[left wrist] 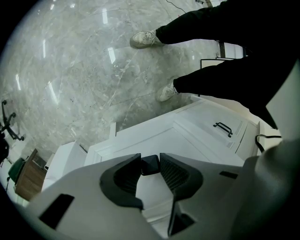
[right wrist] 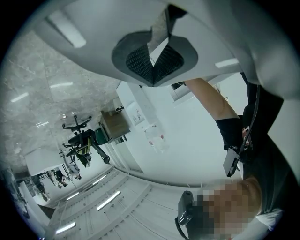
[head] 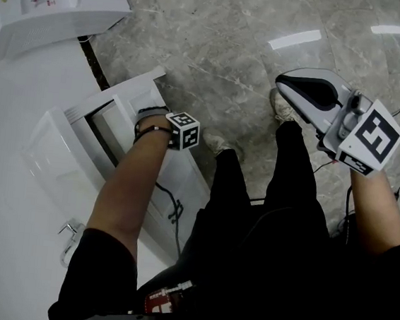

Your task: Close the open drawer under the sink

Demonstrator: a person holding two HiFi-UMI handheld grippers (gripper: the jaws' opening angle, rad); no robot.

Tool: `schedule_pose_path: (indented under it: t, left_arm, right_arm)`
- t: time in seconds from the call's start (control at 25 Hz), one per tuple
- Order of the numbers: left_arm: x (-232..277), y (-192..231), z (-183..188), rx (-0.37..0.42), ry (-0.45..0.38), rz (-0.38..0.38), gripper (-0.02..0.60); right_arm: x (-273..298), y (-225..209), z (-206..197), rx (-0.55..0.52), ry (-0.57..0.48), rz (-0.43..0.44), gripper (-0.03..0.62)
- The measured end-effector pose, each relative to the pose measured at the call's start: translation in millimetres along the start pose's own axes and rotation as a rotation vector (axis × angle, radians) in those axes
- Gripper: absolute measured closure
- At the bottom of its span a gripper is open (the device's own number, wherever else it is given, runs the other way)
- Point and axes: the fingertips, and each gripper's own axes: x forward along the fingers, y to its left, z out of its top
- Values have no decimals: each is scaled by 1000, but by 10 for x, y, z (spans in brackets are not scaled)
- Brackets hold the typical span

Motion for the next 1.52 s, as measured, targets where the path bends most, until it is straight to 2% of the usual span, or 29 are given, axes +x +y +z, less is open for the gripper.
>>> schedule_pose_path:
  t: [0.68, 1.52]
  left_arm:
    - [98, 2, -113, -37, -60, 4, 457]
    - [264, -56, -255, -72, -77, -3, 457]
  right_arm:
    - [363, 169, 102, -22, 15, 36, 597]
    - [576, 324, -11, -30, 39, 68, 597]
